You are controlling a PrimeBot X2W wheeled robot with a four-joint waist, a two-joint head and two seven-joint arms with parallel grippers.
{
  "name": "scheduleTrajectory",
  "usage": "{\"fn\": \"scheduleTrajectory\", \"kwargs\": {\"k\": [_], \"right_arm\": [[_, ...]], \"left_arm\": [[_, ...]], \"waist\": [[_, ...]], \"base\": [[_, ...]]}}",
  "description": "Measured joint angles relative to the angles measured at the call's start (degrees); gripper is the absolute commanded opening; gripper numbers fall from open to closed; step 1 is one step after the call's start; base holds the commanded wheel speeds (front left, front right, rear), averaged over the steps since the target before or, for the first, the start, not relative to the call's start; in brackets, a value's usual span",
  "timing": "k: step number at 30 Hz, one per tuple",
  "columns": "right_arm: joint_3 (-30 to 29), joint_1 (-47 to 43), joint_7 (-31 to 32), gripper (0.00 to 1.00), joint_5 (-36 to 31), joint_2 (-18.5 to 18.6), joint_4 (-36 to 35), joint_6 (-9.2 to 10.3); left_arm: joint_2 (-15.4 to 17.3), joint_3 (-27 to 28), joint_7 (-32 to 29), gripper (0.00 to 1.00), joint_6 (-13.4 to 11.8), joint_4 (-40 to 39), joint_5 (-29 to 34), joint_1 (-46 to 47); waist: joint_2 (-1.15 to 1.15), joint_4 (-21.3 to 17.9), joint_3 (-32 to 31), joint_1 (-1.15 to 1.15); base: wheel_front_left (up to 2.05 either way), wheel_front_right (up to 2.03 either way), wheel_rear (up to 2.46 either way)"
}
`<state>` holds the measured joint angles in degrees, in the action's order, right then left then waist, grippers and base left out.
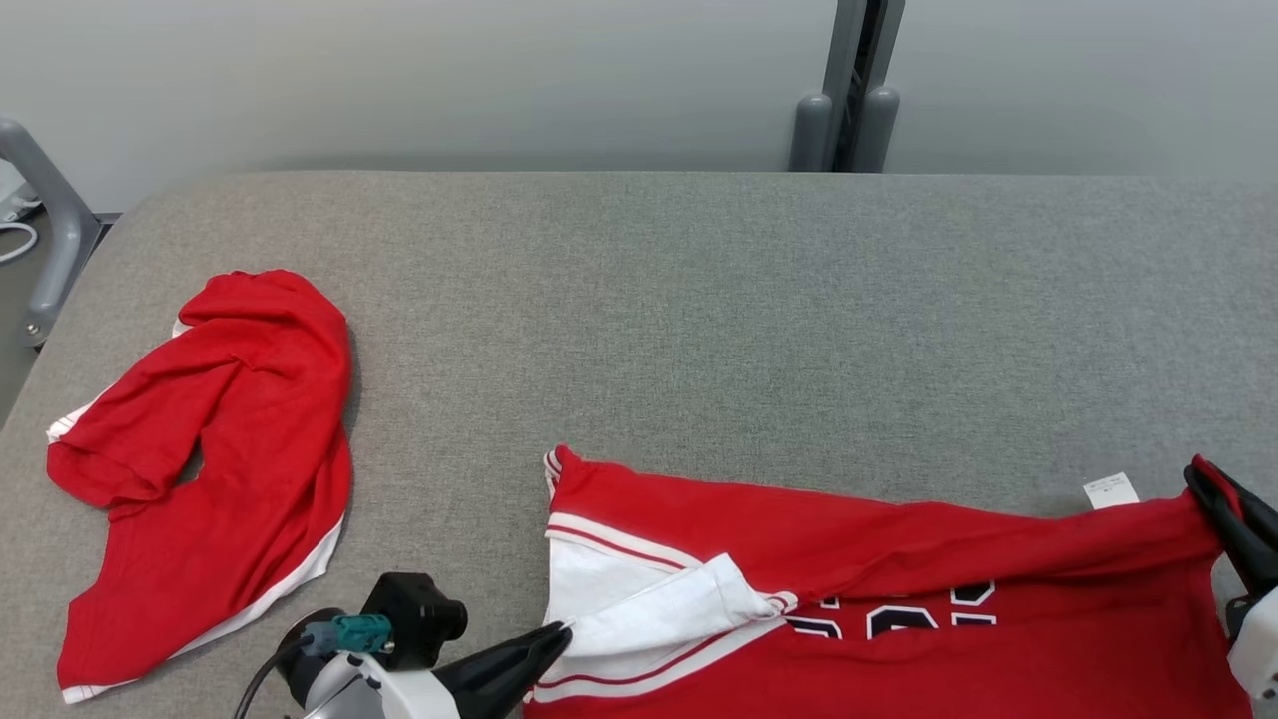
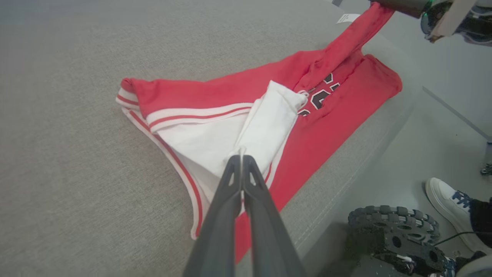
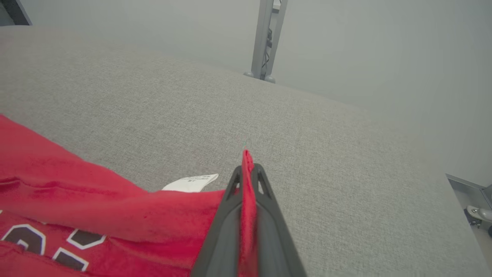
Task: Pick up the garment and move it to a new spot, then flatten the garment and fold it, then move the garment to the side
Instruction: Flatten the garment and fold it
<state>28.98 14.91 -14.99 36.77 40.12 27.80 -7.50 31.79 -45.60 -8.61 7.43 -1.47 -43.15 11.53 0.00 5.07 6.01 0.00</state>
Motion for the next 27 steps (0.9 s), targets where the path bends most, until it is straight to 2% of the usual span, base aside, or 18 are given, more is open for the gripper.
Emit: {"fn": "scheduleTrajectory", "kwargs": {"k": [9, 24, 25, 26, 27], "right_arm": [[7.66, -0.20, 0.00, 0.00, 1.03, 5.00, -0.52, 0.00], [22.67, 2.51, 0.02, 0.00, 11.28, 10.53, 1.40, 0.00], [23.77, 2.74, 0.37, 0.36, 12.84, 10.80, 1.79, 0.00], [24.85, 3.07, 1.40, 0.85, 14.48, 11.04, 2.05, 0.00], [25.83, 3.41, 2.15, 1.00, 15.61, 11.27, 2.16, 0.00]], "left_arm": [[2.08, -2.55, -2.99, 0.00, 0.00, -0.86, -2.24, 0.34], [3.37, -5.33, -5.48, 0.00, 0.00, -0.43, -3.72, 1.60], [3.46, -5.43, -5.52, 0.00, 0.00, -0.42, -3.85, 1.63], [3.56, -5.58, -5.65, 0.00, 0.00, -0.40, -3.90, 1.64], [3.70, -5.78, -6.02, 0.00, 0.00, -0.40, -3.98, 1.66]], "waist": [[0.00, -0.10, 0.24, 0.00], [0.00, -0.58, 0.21, 0.00], [0.00, -0.60, 0.12, 0.00], [0.00, -0.64, 0.00, 0.00], [0.00, -0.67, -0.11, 0.00]], "base": [[0.00, 0.00, 0.00], [0.00, 0.00, 0.00], [0.00, 0.00, 0.00], [0.00, 0.00, 0.00], [0.00, 0.00, 0.00]]}}
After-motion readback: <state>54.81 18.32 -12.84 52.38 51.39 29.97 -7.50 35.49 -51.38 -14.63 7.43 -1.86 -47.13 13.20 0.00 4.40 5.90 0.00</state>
